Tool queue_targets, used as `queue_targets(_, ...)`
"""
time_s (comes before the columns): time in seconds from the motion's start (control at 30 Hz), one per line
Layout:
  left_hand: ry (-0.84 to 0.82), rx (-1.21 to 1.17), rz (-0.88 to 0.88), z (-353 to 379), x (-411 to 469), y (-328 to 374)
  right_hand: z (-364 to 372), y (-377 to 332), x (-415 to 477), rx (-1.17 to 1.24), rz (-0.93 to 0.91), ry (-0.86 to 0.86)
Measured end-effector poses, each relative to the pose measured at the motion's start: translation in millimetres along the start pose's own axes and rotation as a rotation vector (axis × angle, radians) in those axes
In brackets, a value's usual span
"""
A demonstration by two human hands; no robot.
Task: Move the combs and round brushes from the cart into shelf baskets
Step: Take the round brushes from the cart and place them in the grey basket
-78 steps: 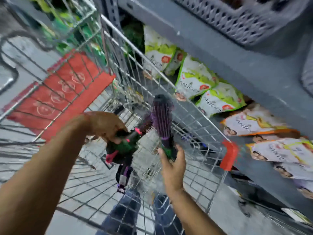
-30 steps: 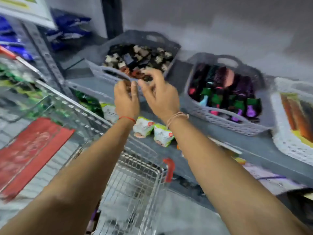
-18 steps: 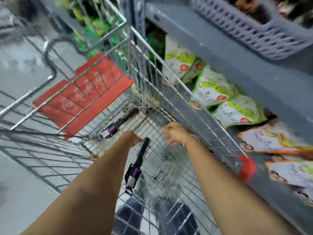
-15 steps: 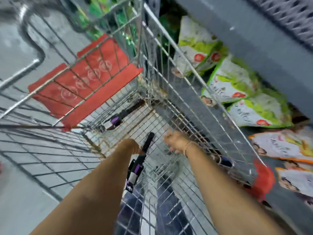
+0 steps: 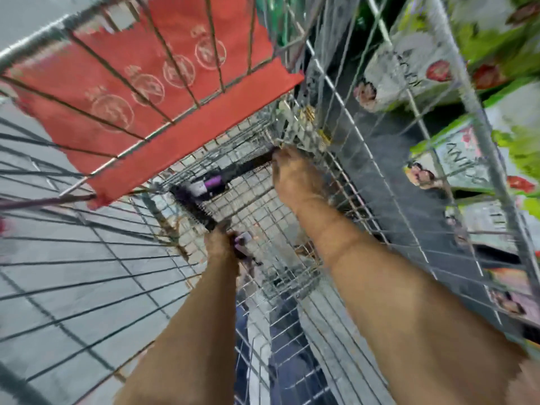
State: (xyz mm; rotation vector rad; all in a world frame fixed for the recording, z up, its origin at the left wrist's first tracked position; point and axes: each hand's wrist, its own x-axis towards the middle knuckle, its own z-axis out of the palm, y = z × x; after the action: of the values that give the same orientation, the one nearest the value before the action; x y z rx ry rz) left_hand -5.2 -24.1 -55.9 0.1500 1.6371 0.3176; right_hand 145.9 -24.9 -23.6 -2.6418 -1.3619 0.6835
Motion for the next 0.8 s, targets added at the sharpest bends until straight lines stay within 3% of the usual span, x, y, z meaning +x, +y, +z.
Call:
queue_targets(0.1,0.44,0.213,0.198,-6.4,2.6,-15.3,19.7,-32.1,33.4,-0.178,-0.261,-0.254)
queue_targets(0.17,0.542,0.35,0.176,-11.6,0.4,-23.1,36.1,-44.0,42.9,-0.242,-0.305,-0.353)
queue_targets(0.23,0.545,0.418,0.169,-16.9,4.8,-26.5,50.1,-44.5,38.8,-0.353,-0.304,-0.353)
queue_targets(0.3,0.543,0.491,0.196,-20.3,9.1,-26.1,54.3,-35.5,32.6,-0.436,-0.325,-0.241)
queue_targets(0.43,0.54,0.527,0.254,-21.0,5.8,-28.3,31.6,-3.4,29.7,-0.455,-0.288,-0.174)
queue_targets(0.57,0.542,0.421,0.294,-13.9,-6.4,-24.4,3.2,36.5,16.5,-0.577,-0.641,-0.069)
queue_targets(0.63,0.503,0.353,0.34,-10.7,-6.8,-22.0,4.4,54.3,-1.3,-0.628,-0.796,-0.12)
queue_targets(0.7,0.466,0.34,0.384,-9.7,-5.6,-17.9,16.3,73.7,-28.2,-0.532,-0.725,-0.259)
queue_targets(0.8,0.368,0.521,0.454,-7.1,-6.6,-16.9,38.1,100.3,-71.0,-0.15,-0.221,-0.249)
